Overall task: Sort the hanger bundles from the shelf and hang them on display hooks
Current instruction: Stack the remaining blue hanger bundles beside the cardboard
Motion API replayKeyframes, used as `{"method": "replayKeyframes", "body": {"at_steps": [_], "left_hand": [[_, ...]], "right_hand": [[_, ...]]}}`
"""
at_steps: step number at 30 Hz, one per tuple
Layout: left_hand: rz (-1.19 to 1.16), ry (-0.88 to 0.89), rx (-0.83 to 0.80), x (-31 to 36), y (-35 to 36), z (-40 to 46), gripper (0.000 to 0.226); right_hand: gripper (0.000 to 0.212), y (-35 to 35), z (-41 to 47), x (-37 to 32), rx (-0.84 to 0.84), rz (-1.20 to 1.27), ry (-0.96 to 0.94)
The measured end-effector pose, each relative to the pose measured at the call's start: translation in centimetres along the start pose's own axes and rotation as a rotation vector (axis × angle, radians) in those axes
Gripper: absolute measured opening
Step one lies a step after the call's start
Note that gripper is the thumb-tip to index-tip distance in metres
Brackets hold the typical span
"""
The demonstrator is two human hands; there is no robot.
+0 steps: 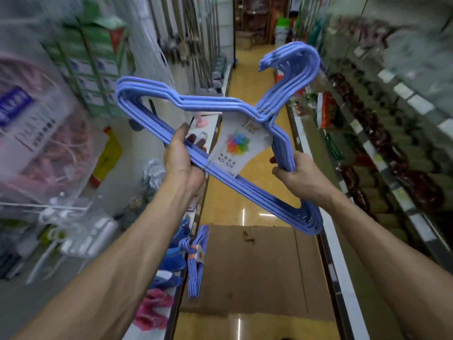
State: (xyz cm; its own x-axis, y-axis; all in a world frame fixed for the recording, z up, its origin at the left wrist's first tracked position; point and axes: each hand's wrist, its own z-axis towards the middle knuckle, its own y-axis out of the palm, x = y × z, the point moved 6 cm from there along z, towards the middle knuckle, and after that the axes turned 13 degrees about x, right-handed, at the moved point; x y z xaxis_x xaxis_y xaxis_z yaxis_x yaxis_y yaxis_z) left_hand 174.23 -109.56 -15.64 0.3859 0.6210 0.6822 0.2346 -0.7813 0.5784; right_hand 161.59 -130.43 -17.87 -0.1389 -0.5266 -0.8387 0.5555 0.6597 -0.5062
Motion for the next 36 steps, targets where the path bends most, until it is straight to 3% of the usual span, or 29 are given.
{"method": "replayKeyframes", "body": {"at_steps": [4, 12, 16, 18, 21, 24, 30, 33, 36], "left_hand": [[-0.001, 0.067, 0.028, 2.2, 1.1, -4.0, 0.026], [-0.154, 0.228, 0.130, 4.8, 1.2, -11.5, 0.017], [-0.223, 0.342, 0.207, 6.6, -0.7, -14.8, 0.013], [-0.263, 0.401, 0.259, 7.8, -2.4, -16.6, 0.013], [-0.306, 0.472, 0.308, 9.8, -5.4, -19.7, 0.025], [-0.361, 0.573, 0.349, 11.5, -9.0, -23.0, 0.021], [-0.426, 0.757, 0.547, 13.5, -17.4, -31.2, 0.012], [-0.454, 0.841, 0.626, 14.1, -21.1, -35.9, 0.018], [-0.490, 0.916, 0.686, 14.5, -24.3, -40.4, 0.010]], "right_hand": [[0.026, -2.7, 0.2, -3.3, -0.018, 0.019, -0.057], [0.018, -5.4, 0.1, -8.2, -0.163, 0.068, -0.235], [0.035, -4.7, -0.4, -11.1, -0.261, 0.141, -0.360], [0.034, -3.5, -1.1, -12.6, -0.320, 0.149, -0.411], [0.014, -1.2, -2.4, -14.8, -0.376, 0.199, -0.479], [0.028, 1.3, -4.8, -17.6, -0.457, 0.254, -0.544], [0.020, 6.3, -12.1, -22.9, -0.643, 0.352, -0.660], [0.030, 8.0, -16.5, -25.7, -0.737, 0.402, -0.724], [0.041, 9.3, -20.8, -28.3, -0.785, 0.456, -0.805]]}}
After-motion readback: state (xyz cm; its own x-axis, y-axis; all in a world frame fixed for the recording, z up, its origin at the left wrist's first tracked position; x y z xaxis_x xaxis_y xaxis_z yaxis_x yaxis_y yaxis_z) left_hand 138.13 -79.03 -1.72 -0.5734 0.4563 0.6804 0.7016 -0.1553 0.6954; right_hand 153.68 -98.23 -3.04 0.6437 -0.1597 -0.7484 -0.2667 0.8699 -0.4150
